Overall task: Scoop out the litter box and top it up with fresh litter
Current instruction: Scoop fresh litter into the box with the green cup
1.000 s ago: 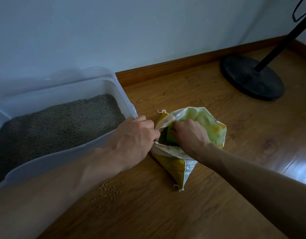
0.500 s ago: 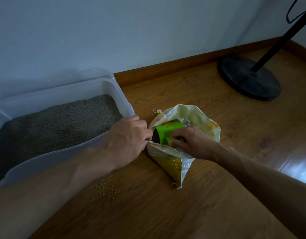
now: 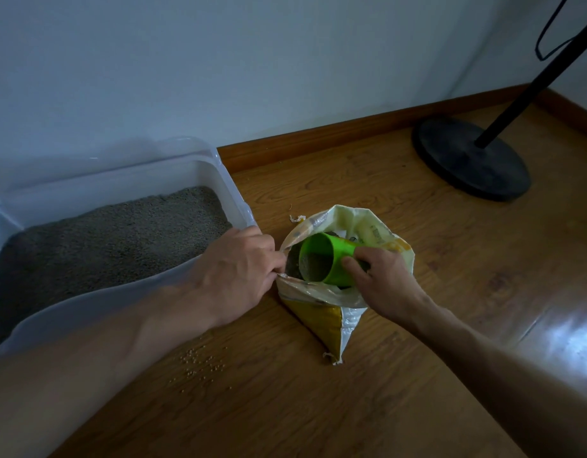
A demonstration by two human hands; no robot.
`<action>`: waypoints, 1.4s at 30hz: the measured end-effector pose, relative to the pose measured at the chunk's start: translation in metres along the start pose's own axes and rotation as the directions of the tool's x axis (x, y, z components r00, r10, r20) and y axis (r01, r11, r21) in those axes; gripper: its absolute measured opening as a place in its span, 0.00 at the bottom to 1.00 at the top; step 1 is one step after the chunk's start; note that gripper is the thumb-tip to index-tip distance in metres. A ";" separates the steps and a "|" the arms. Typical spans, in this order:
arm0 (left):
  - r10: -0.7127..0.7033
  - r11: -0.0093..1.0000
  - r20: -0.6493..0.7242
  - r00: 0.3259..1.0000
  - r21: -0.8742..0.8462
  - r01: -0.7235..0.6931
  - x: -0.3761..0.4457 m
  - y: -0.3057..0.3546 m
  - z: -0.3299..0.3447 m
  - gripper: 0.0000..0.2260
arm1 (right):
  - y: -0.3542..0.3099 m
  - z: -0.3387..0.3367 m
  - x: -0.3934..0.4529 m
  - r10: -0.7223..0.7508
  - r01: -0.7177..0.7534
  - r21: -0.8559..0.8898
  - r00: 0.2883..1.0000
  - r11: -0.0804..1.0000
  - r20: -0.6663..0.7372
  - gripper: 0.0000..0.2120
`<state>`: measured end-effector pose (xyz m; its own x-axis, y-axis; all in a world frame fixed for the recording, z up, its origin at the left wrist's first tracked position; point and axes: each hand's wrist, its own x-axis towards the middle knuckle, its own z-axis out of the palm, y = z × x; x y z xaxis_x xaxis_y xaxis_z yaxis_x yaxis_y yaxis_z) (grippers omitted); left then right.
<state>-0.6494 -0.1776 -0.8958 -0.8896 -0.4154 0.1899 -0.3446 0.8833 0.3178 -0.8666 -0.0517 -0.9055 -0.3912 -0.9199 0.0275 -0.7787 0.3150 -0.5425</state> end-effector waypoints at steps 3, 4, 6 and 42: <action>-0.001 1.000 -0.005 1.000 0.009 0.001 -0.001 0.000 0.000 0.06 | 0.006 -0.008 -0.007 0.008 -0.004 0.110 0.999 0.994 -0.039 0.19; 0.001 1.000 -0.008 1.000 0.010 -0.001 -0.002 -0.001 0.000 0.06 | 0.007 -0.012 -0.009 0.018 -0.010 0.150 0.998 0.989 -0.054 0.19; 0.009 1.000 -0.012 1.000 0.015 -0.009 -0.003 -0.001 0.000 0.06 | 0.010 -0.019 -0.013 0.021 -0.003 0.236 0.997 0.972 -0.073 0.19; -0.153 0.979 -0.105 0.983 0.121 0.165 -0.061 -0.014 -0.062 0.07 | -0.091 -0.015 0.021 -0.071 0.086 0.794 0.996 0.602 -0.055 0.19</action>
<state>-0.5715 -0.1776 -0.8540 -0.7901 -0.5659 0.2356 -0.5206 0.8224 0.2296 -0.8106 -0.0960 -0.8430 -0.3616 -0.9256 0.1118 -0.1134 -0.0753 -0.9907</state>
